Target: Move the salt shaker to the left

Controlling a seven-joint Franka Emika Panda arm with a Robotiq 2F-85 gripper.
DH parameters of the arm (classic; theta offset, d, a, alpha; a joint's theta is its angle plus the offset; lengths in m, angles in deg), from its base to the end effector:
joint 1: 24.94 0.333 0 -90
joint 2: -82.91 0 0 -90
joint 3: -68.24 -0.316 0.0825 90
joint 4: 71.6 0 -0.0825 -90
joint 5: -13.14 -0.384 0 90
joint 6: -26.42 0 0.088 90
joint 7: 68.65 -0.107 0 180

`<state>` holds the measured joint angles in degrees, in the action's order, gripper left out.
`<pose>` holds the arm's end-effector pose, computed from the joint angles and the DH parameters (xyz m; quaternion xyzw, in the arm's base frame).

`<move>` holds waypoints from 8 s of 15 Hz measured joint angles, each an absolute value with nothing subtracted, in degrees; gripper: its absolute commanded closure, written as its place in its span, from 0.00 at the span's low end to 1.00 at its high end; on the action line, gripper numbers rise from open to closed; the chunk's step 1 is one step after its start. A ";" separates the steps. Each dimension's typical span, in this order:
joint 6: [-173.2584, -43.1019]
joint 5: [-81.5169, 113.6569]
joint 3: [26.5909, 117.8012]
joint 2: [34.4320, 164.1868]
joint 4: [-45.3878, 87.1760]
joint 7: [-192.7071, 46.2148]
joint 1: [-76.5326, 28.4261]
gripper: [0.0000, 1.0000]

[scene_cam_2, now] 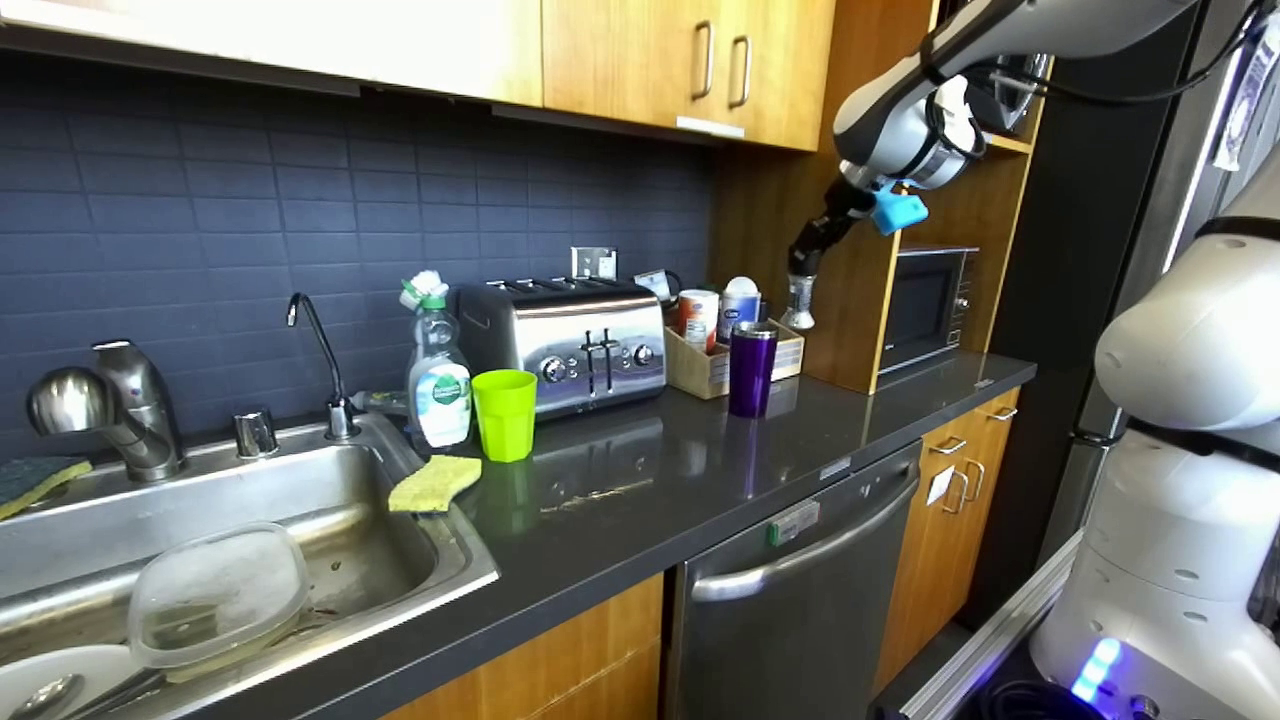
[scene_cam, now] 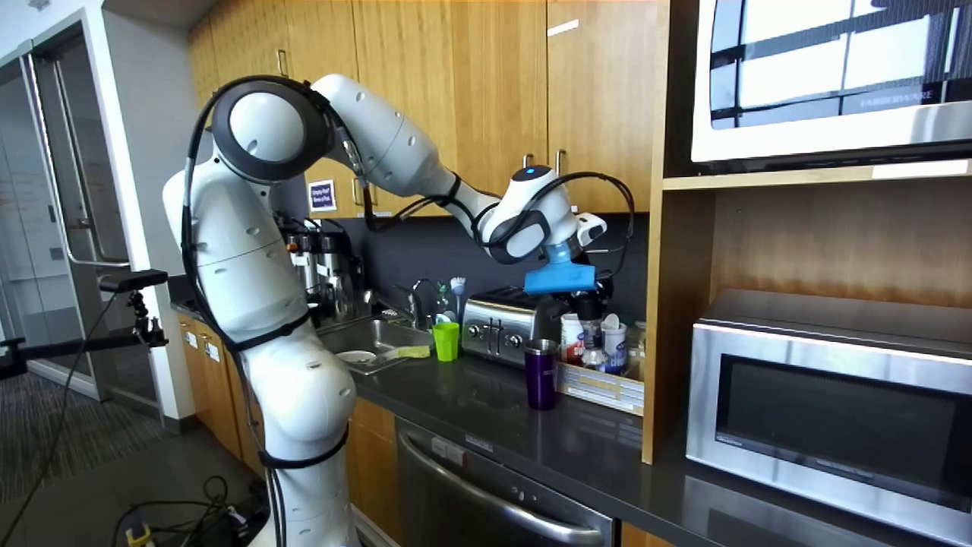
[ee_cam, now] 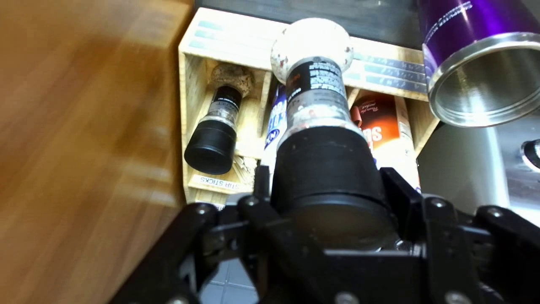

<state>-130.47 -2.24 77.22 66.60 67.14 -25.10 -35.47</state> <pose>0.4589 -0.1772 0.4813 0.9465 0.0936 0.3031 0.0592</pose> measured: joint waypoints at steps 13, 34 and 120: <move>-123.00 3.90 81.33 53.13 74.76 -25.49 -28.84 0.60; -108.60 3.67 80.94 42.16 76.86 -25.33 -12.44 0.60; -117.54 2.71 75.40 59.23 75.74 -37.27 -20.51 0.00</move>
